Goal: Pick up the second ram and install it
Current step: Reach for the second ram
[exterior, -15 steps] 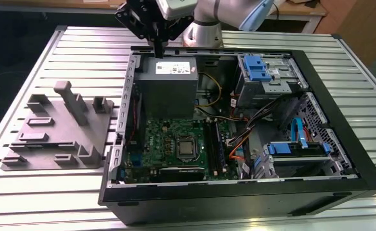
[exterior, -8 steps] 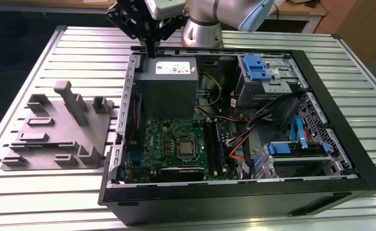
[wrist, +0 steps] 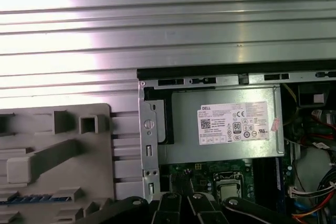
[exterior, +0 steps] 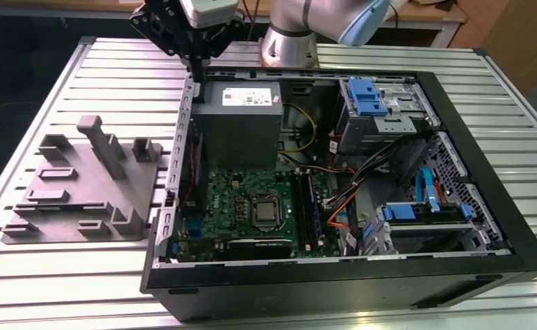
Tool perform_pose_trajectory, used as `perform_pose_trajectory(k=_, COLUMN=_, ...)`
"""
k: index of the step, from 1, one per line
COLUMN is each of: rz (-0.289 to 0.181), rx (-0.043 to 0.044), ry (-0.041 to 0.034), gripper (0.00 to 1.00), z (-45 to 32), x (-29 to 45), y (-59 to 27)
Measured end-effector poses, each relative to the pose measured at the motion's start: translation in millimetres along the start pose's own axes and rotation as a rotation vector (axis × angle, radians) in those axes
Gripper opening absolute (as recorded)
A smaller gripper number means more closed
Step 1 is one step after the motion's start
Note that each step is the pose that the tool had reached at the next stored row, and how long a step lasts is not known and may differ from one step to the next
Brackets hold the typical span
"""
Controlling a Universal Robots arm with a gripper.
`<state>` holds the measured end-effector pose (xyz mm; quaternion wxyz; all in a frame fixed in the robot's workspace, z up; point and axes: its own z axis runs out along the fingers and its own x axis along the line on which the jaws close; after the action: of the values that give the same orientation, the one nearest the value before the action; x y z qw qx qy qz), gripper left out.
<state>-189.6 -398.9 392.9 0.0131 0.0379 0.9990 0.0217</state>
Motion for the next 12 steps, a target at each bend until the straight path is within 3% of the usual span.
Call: perform_pose_trajectory(k=12, rz=0.0, rx=0.0, ry=0.0, gripper=0.1, z=-0.7, x=38.6, y=-2.9)
